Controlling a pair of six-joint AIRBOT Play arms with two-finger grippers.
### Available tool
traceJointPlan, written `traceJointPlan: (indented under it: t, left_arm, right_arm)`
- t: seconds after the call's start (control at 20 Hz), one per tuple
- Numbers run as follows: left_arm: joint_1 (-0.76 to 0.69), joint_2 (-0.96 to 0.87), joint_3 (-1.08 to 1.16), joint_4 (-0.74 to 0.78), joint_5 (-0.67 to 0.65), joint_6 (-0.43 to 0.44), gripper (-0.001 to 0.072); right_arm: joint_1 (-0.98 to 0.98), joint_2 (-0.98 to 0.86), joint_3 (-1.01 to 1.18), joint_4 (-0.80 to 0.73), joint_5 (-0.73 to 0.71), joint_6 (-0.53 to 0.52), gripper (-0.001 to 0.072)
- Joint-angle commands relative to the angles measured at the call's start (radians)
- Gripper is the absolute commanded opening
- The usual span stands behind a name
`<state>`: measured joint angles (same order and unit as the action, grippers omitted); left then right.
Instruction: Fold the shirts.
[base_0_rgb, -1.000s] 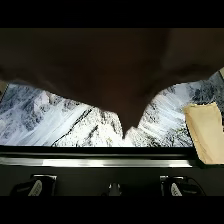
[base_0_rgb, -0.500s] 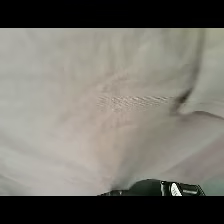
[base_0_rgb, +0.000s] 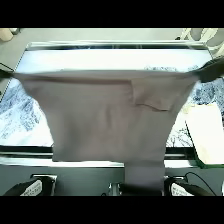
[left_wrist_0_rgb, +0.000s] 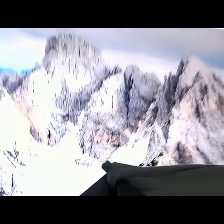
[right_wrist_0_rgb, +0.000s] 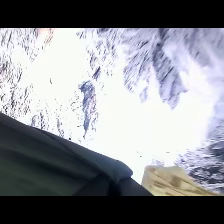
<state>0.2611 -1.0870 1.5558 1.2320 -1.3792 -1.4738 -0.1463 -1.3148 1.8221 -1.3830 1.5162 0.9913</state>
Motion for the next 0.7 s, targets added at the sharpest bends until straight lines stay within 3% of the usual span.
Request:
traceJointPlan:
  t: [0.0,0.2,0.35,0.55,0.65]
  left_arm:
    - [-0.001,-0.202,-0.137,0.007,0.14,0.007,0.0028]
    - [-0.001,-0.42,-0.098,-0.043,0.294,0.008,0.0029]
    - [-0.007,-0.516,-0.048,-0.139,0.426,0.034,0.0029]
    - [-0.053,-0.582,-0.023,-0.204,0.597,0.072,0.003]
    - [-0.077,-0.617,-0.023,-0.205,0.601,0.058,0.003]
  right_arm:
    - [0.0,-0.268,-0.014,0.097,-0.145,0.014,0.0018]
    - [0.002,-0.437,-0.014,0.304,-0.448,0.018,0.0019]
    - [0.016,-0.504,-0.014,0.339,-0.608,0.014,0.0019]
    - [0.037,-0.559,-0.014,0.334,-0.651,-0.001,0.0019]
    - [0.037,-0.575,-0.015,0.326,-0.633,-0.001,0.0019]
